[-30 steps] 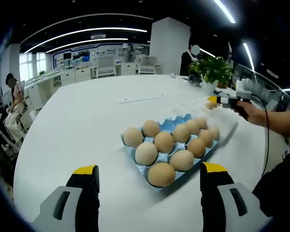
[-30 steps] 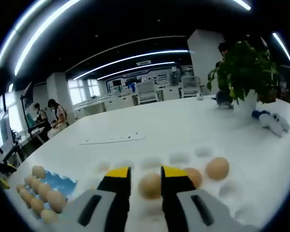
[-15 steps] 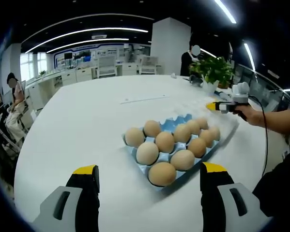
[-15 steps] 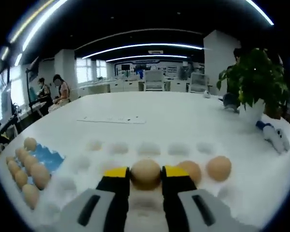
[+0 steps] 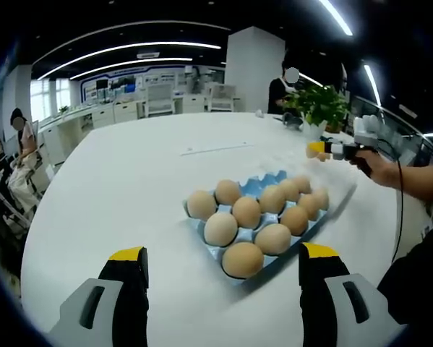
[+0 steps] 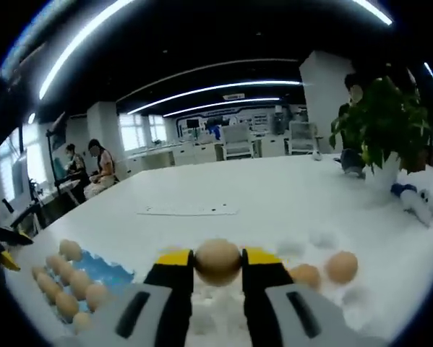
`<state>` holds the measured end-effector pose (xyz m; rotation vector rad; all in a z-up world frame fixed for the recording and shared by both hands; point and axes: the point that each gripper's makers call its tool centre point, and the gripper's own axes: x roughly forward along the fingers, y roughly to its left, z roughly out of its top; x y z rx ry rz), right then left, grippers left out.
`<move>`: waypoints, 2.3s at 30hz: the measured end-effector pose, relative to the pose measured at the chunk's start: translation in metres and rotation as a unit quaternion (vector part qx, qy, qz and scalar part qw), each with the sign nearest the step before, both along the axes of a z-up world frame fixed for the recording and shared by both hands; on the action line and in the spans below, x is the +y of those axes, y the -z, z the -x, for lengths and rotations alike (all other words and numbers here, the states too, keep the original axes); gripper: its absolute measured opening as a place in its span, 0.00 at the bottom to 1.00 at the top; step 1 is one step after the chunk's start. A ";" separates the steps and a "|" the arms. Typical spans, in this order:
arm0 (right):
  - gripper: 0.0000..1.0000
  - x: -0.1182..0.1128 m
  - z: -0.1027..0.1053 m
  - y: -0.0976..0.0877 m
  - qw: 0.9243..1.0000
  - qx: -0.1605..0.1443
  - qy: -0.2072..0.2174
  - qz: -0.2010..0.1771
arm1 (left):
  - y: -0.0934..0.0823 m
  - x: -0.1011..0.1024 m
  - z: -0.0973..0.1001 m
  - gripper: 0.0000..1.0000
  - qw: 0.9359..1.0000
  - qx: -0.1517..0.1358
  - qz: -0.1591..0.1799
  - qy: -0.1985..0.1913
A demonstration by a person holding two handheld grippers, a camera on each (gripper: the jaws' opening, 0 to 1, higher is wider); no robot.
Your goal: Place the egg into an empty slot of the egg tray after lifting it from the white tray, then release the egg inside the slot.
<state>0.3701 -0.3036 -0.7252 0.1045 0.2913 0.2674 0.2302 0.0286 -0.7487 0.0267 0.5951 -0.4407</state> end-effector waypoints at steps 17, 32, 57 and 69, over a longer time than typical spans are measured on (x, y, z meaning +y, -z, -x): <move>0.25 0.114 0.004 -0.005 0.989 -0.002 -0.143 -0.019 | -0.001 0.001 0.000 0.85 1.000 0.000 0.001 -0.001; 0.26 0.193 0.016 0.013 0.971 0.018 -0.238 0.000 | -0.001 -0.002 -0.001 0.85 1.000 -0.001 0.002 0.001; 0.26 0.222 0.017 0.041 0.960 0.075 -0.271 0.007 | 0.005 0.004 0.000 0.85 1.000 0.005 0.005 -0.007; 0.26 0.223 0.020 0.051 0.954 0.118 -0.274 -0.006 | 0.006 0.007 -0.001 0.85 1.000 0.005 0.005 -0.008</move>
